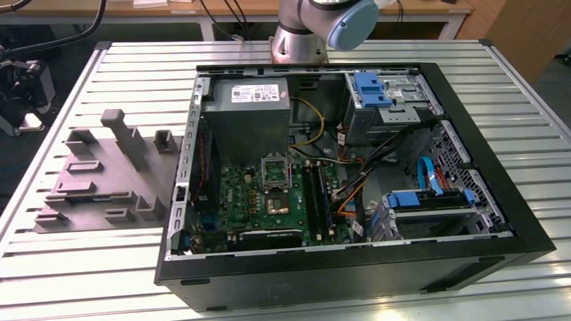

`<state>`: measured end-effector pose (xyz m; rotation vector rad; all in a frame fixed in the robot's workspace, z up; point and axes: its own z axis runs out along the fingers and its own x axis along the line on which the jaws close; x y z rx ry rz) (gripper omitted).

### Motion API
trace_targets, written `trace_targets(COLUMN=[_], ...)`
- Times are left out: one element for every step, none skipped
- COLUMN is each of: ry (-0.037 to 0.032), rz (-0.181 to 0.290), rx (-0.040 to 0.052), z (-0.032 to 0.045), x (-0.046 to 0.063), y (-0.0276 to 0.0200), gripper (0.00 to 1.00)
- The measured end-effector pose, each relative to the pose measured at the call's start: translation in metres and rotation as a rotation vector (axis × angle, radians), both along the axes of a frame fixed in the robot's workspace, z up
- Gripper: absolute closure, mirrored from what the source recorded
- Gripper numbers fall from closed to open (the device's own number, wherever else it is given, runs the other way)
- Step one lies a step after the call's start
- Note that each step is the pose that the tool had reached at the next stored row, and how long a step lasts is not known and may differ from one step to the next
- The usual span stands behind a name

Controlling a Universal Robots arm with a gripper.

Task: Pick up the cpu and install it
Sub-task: 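Pick up the cpu and move it towards the insertion slot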

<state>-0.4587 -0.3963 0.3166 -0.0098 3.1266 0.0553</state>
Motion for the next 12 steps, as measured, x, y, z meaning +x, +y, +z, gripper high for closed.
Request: trace_targets(ry=[-0.0001,-0.0004,-0.0003,-0.0004,-0.0003,-0.0004,-0.0004,-0.0003,-0.0002,-0.0004,-0.0005,-0.0003], rz=[0.000,0.000,0.000,0.000,0.000,0.000,0.000,0.000,0.000,0.000,0.000,0.000], rx=[0.0001,0.0002,0.0002,0.0002,0.0002,0.0002,0.0002,0.0002,0.0001,0.0001,-0.0001,-0.0004], z=[0.0004,0.0008,0.0012,0.0018,0.0023,0.0027,0.0031,0.0038,0.0044,0.0048,0.0052,0.0057], x=[0.0000,0.0000,0.0000,0.0000,0.0000,0.0000,0.0000,0.0000,0.0000,0.0000,0.0000,0.0000], y=[0.0000,0.0000,0.0000,0.0000,0.0000,0.0000,0.0000,0.0000,0.0000,0.0000,0.0000,0.0000], gripper=[0.53,0.53,0.53,0.53,0.53,0.53,0.53,0.53,0.53,0.53,0.53,0.53])
